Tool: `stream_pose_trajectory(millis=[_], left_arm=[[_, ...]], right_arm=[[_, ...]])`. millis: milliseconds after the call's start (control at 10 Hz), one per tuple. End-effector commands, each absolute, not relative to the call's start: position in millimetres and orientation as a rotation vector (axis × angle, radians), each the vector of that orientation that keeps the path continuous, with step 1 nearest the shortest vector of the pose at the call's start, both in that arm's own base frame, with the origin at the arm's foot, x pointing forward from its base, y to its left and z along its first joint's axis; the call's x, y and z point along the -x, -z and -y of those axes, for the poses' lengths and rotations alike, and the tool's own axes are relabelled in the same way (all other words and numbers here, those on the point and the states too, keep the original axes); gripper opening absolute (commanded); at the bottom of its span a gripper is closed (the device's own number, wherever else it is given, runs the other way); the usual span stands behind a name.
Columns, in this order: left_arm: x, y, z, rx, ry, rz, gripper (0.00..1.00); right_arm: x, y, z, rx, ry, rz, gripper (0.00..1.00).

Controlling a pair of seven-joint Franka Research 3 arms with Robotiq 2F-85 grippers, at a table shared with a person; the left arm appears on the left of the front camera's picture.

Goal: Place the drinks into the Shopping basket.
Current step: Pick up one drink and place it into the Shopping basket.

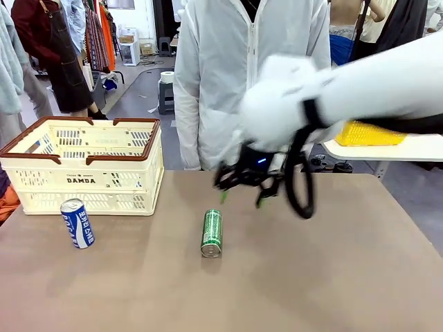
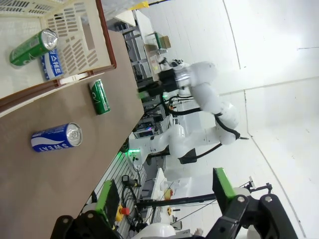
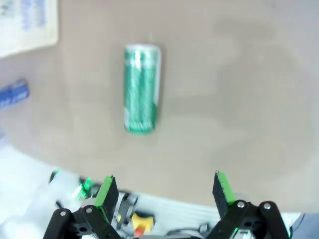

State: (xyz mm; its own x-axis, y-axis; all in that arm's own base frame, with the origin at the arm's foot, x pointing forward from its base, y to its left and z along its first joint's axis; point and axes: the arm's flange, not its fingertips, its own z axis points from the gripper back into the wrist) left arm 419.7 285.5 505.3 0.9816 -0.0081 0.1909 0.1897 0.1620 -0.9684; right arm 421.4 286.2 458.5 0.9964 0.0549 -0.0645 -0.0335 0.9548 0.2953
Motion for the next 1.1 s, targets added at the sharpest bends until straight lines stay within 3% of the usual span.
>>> stream_pose_trajectory(millis=[0, 300, 600, 900, 1000], left_arm=[[-417.5, -507.0, -285.8, 1.399, 0.143, 0.148, 1.0], [-417.5, -507.0, -285.8, 1.399, 0.143, 0.148, 1.0], [-417.5, -507.0, -285.8, 1.399, 0.143, 0.148, 1.0], [-417.5, -507.0, -285.8, 1.399, 0.143, 0.148, 1.0], [-417.5, -507.0, -285.8, 1.399, 0.143, 0.148, 1.0]], right_arm=[[-396.3, -502.9, -139.7, -0.511, -0.059, -0.189, 1.0], [-372.2, -518.4, 40.0, -0.978, -0.047, -0.241, 1.0], [-341.0, -492.0, 136.8, -1.346, 0.048, 0.027, 1.0], [-341.9, -448.5, 120.7, -1.375, 0.134, 0.284, 1.0], [-331.1, -469.7, 165.8, -1.369, 0.13, 0.078, 1.0]])
